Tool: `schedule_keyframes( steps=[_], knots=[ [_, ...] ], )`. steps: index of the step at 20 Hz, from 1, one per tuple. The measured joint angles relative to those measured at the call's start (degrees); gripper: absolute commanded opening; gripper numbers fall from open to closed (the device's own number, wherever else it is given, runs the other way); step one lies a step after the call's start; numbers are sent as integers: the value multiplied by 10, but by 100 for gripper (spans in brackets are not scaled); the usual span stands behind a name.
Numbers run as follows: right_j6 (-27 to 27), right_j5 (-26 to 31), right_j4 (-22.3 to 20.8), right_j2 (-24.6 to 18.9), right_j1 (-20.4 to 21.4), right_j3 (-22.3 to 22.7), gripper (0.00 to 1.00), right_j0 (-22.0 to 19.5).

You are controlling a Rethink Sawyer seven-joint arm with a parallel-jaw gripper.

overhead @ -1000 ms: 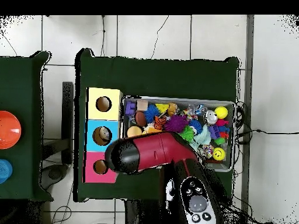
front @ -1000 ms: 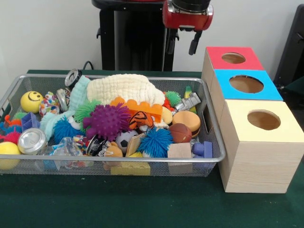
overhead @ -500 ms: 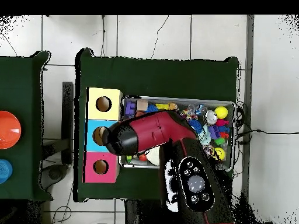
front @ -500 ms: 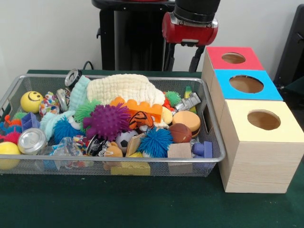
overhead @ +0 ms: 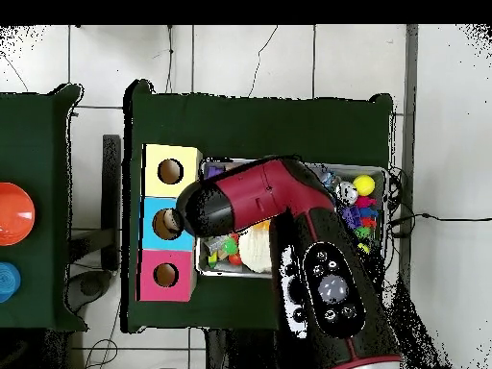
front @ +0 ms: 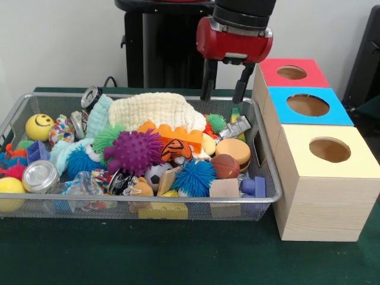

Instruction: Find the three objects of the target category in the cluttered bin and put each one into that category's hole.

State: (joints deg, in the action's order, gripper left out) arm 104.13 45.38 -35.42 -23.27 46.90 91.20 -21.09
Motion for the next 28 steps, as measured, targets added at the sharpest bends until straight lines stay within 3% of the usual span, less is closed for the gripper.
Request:
schedule_keyframes(
  steps=[16, 28],
  knots=[
    [-122, 2, -9, -54, -23, -58, 100, -84],
    [-258, 26, -13, -102, -127, -175, 100, -129]
  ],
)
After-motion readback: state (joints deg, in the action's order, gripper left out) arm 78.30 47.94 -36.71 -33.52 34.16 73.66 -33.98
